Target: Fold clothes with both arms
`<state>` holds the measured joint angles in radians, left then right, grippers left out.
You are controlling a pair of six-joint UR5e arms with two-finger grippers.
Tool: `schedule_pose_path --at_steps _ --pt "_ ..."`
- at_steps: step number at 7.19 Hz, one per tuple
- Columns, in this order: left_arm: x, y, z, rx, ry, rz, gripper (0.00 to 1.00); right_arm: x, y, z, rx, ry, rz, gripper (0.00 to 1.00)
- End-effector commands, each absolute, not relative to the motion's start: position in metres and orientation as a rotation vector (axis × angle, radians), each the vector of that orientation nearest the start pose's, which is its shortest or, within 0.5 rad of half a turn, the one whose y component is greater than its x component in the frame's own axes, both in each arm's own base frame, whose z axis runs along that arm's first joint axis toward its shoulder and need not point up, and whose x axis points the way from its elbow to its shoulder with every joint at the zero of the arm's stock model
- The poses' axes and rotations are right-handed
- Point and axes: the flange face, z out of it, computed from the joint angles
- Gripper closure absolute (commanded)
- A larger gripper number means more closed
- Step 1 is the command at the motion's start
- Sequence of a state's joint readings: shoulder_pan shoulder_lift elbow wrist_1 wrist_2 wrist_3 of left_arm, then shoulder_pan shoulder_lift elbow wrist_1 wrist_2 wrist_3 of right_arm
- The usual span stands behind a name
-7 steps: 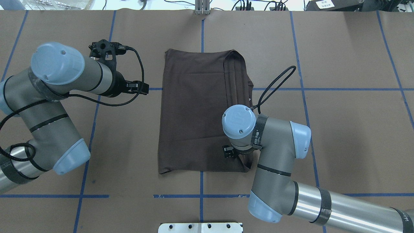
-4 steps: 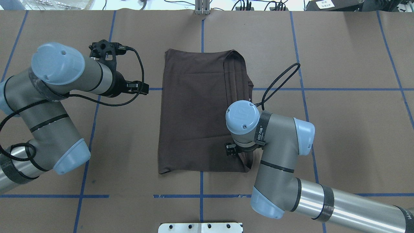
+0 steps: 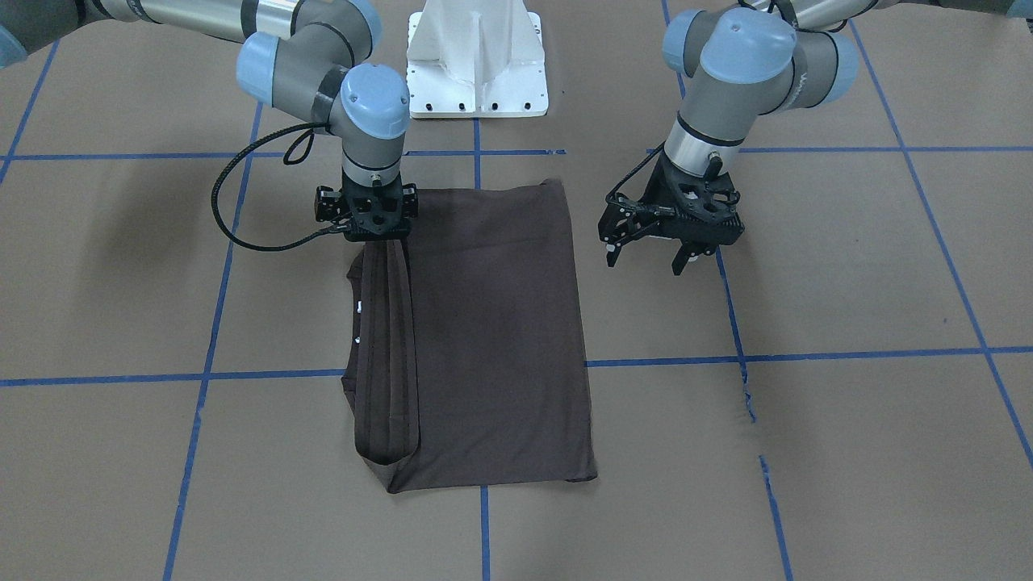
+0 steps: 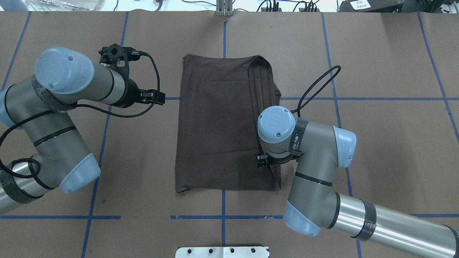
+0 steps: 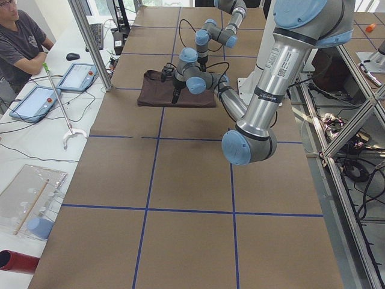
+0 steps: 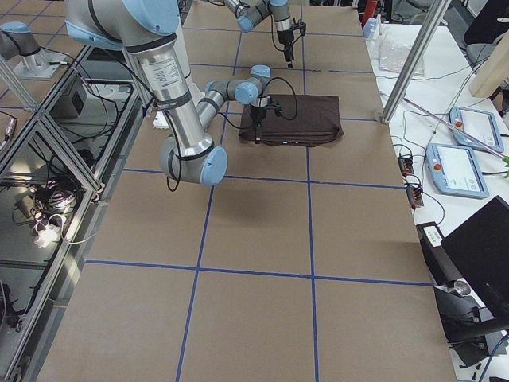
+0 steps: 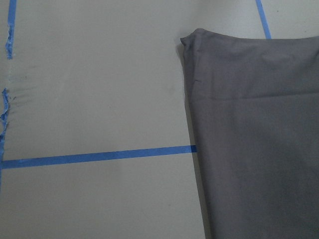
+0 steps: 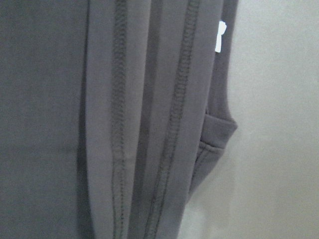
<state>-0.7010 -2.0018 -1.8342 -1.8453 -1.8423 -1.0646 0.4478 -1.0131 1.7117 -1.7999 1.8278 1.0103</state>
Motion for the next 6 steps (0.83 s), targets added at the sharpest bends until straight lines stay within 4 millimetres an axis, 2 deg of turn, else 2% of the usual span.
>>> schedule_pose_path --at_steps 1,2,3,4,5,6 --pt "0.401 -0.478 0.27 0.34 0.933 -0.047 0.0 -0.501 -0.392 0.354 0.003 -0.495 -0.147 0.0" --pt "0.401 -0.478 0.27 0.341 0.934 -0.047 0.0 -0.469 -0.398 0.344 0.037 -0.523 -0.151 0.0" --pt "0.4 -0.477 0.268 0.344 0.938 -0.046 0.0 -0.459 -0.409 0.331 0.047 -0.551 -0.132 0.0" --pt "0.4 -0.477 0.268 0.342 0.935 -0.047 0.0 -0.458 -0.418 0.308 0.061 -0.597 -0.117 0.0" --pt "0.399 -0.473 0.269 0.325 0.943 -0.076 0.0 -0.464 -0.423 0.27 0.102 -0.657 -0.115 0.0" --pt "0.399 -0.47 0.264 0.297 0.965 -0.129 0.0 -0.468 -0.424 0.258 0.129 -0.722 -0.089 0.0"
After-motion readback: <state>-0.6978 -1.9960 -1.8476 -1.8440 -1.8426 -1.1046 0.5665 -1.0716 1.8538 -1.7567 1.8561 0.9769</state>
